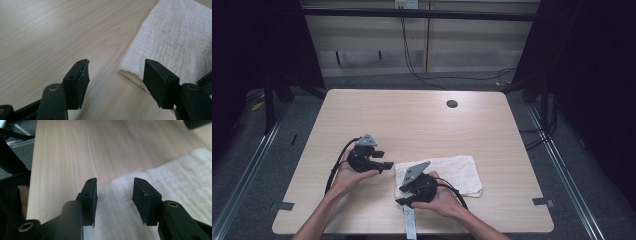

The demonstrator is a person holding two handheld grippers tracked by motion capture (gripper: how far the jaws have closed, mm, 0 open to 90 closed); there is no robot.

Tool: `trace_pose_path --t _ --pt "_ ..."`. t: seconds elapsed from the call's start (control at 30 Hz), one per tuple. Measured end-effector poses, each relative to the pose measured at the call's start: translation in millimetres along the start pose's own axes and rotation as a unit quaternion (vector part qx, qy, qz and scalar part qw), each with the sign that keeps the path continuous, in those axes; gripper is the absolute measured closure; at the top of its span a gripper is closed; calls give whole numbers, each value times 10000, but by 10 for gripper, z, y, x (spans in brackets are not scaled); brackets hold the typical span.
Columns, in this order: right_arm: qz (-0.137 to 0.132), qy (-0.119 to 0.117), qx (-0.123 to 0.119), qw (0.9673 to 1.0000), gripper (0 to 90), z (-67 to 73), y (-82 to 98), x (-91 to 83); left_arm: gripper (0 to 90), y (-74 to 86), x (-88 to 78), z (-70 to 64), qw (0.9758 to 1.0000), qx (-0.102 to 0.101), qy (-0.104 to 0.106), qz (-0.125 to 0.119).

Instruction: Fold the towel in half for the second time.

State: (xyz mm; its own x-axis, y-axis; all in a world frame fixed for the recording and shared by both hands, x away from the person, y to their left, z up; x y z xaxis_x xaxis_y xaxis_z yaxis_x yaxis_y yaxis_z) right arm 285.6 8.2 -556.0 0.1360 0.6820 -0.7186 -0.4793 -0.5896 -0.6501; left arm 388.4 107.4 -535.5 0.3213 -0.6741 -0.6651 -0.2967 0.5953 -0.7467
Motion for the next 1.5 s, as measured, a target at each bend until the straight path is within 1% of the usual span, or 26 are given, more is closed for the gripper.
trace_pose_path --t 0.07,0.17,0.23,0.3,0.33,0.4,0.5,0.6,0.63,0.67,0.7,0.73,0.97,1.0,1.03,1.07,1.1,1.13,1.17,1.2,1.23,1.3,1.33,1.37,1.4,1.5 --pt "-12 3 4 10000 552 10 -13 -1 372 4 1 0 10000 19 1 21" --pt "102 -56 -54 9999 540 37 5 58 359 2 -1 4 10000 -4 -24 16" --pt "81 -74 -96 9999 523 44 2 84 355 5 -8 2 10000 8 -17 27" --pt "129 -57 -128 9998 521 50 9 85 355 -2 -5 -2 10000 -37 -12 -36" --pt "93 22 -210 9997 531 52 13 92 355 7 1 -3 10000 -67 15 -31" --pt "64 92 -204 9997 540 56 14 95 355 13 15 -10 9999 -112 35 -35" --pt "-76 215 -143 9996 639 36 9 97 355 11 34 -15 9999 -136 60 -42" --pt "-162 291 37 9994 757 -6 -18 104 358 5 50 1 9997 -197 50 -97" --pt "-162 291 37 9994 757 -6 -18 104 358 8 58 -1 9997 -210 84 -89" --pt "-132 295 57 9995 809 -5 -24 108 366 15 70 -5 9996 -238 112 -78" --pt "-132 295 57 9995 809 -5 -24 108 366 23 86 -16 9995 -235 177 -60" --pt "-134 303 91 9994 826 -1 -25 112 374 42 107 -29 9996 -180 215 23" --pt "-129 275 220 9993 841 1 -30 114 431 23 149 -98 9990 -156 409 -14" --pt "-127 272 263 9992 841 -3 -27 113 465 21 170 -117 9990 -50 435 11" --pt "-127 273 275 9992 841 -1 -29 113 477 21 170 -117 9990 -50 435 11" --pt "-139 275 264 9992 841 -3 -33 115 498 37 195 -139 9988 72 469 86" --pt "-139 275 264 9992 841 -3 -33 115 525 37 195 -139 9988 72 469 86" --pt "-138 275 262 9992 841 -5 -32 114 525 59 209 -141 9988 191 410 176" --pt "-149 278 252 9992 840 -5 -31 114 534 65 225 -159 9987 105 474 141" --pt "-156 300 257 9991 840 3 -29 113 535 65 240 -200 9983 176 542 148" --pt "-154 303 260 9991 840 7 -31 113 540 58 244 -215 9980 254 546 166" --pt "-143 297 261 9991 840 5 -29 112 536 49 247 -221 9982 260 524 163" --pt "-142 293 272 9991 840 -1 -26 109 536 47 254 -207 9985 290 419 179" --pt "-137 267 304 9991 841 2 -26 107 544 60 263 -197 9986 289 394 208" --pt "-131 280 241 9992 840 2 -25 104 533 82 291 -185 9989 300 263 245" --pt "-116 300 230 9992 840 10 -21 98 552 94 308 -201 9986 344 320 256"
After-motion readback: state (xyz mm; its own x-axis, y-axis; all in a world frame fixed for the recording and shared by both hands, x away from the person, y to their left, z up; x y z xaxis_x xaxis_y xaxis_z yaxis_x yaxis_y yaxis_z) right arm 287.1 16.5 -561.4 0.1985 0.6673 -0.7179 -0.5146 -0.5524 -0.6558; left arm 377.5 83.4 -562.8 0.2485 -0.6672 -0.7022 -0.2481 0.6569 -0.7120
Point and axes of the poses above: each handheld gripper's, and its own axes: x roughly forward along the jaws, y roughly out of its underside, z roughly to its left, the point moved 9 cm from there along x, roughly forward along the jaws, and after that the axes turned 12 degrees about x, right-handed, at the moved point
